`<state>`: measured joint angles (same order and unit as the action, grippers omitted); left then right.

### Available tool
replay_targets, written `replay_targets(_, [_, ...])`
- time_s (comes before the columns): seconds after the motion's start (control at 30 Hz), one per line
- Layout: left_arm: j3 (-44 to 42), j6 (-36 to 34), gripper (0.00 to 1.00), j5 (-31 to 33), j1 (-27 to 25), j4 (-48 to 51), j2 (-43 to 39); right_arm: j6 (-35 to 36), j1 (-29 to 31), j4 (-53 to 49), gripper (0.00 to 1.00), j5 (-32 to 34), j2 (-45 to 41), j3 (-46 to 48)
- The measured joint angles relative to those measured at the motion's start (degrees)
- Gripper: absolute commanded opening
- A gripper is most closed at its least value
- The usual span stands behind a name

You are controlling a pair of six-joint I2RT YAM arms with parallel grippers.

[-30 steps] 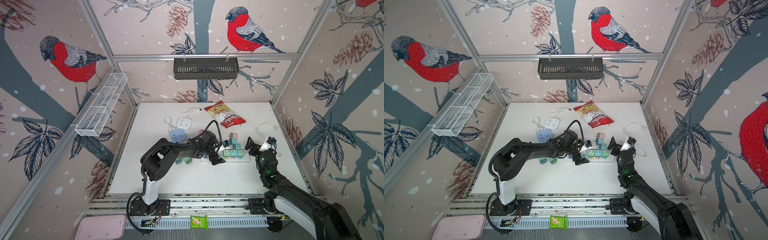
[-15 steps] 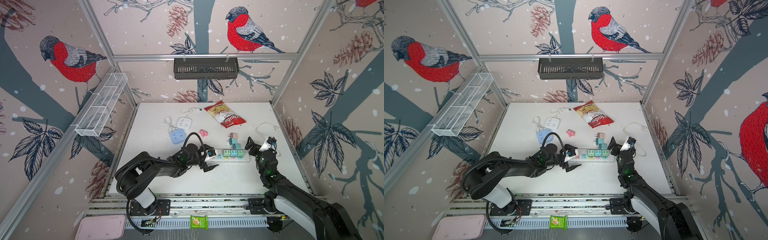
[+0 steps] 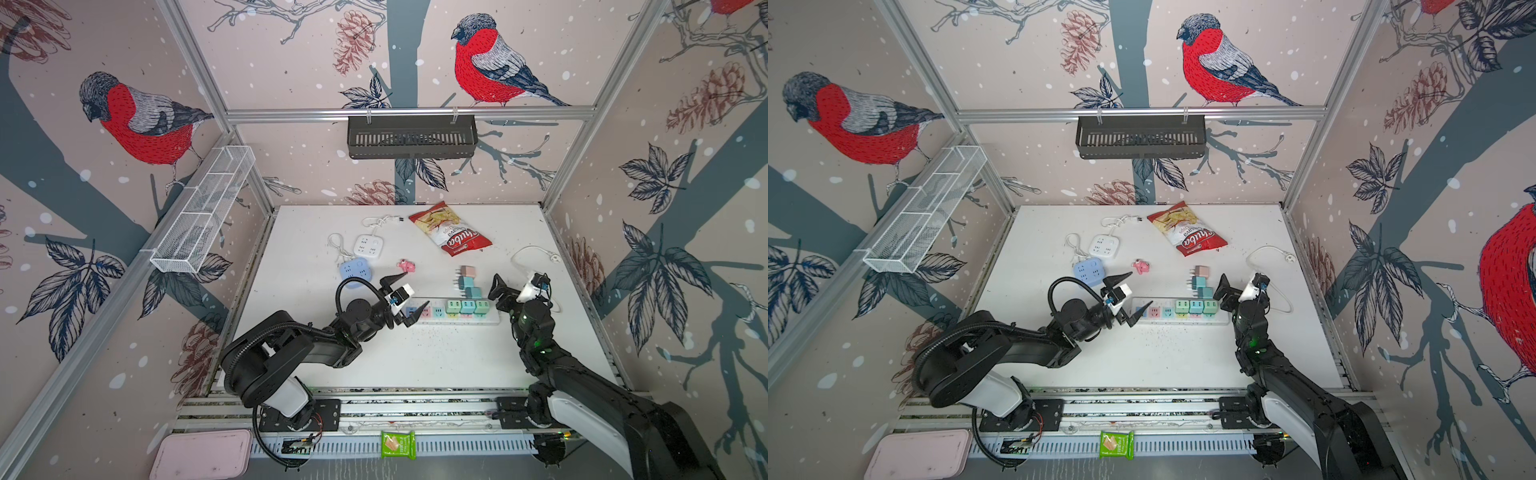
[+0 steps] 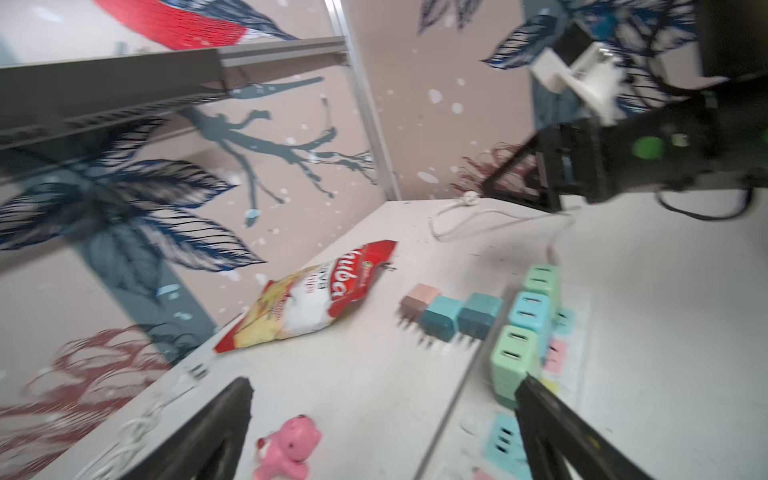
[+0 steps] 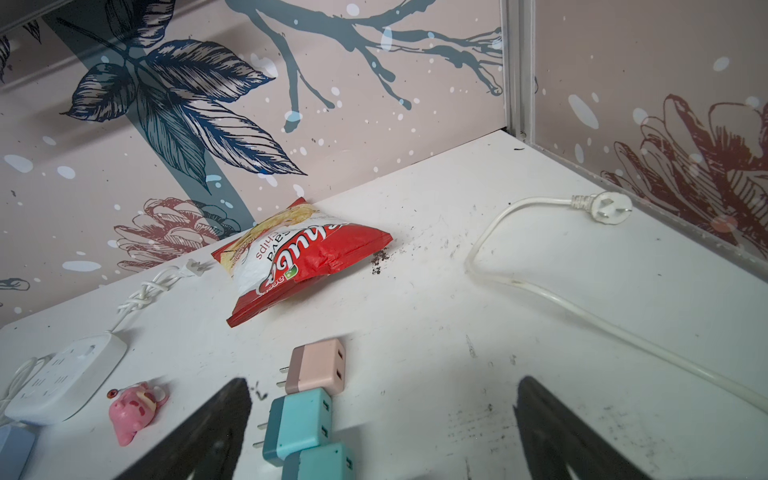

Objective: Insert the plug
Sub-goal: 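Open the left gripper and lift it off the plugged green adapter, then reach the right gripper toward the remaining green adapter while the left draws back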

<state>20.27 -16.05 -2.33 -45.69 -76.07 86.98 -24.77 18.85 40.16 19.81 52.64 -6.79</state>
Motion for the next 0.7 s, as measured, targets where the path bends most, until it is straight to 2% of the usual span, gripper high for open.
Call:
replay_targets(0.1, [0.13, 3.69, 0.98, 11.74, 0.04, 0.33, -2.51, 0.87, 0.15, -0.26, 1.00, -1.86, -0.13, -0.59])
replay_targets(0.2, [1.60, 6.47, 0.98, 19.17, 0.11, 2.47, -4.61, 1.18, 1.44, -1.53, 0.99, -4.39, -2.64, -1.18])
replay_targets(0.33, [3.89, 9.35, 0.98, 24.57, 0.11, 6.58, -5.38, 1.31, 5.90, -4.13, 0.96, -7.82, -6.93, -2.69])
replay_targets(0.47, [4.37, 11.96, 0.98, 28.61, 0.59, 9.70, -5.64, 2.38, 14.88, -5.92, 0.94, -9.05, -7.61, -6.27])
replay_targets(0.6, [4.57, 15.21, 0.98, 32.89, 2.10, 11.39, -5.77, 3.98, 24.59, -9.01, 0.93, -7.04, -1.57, -13.18])
replay_targets(0.7, [4.48, 17.57, 0.98, 35.63, 3.15, 12.35, -5.84, 4.39, 29.73, -12.46, 0.92, -4.39, 6.16, -19.67])
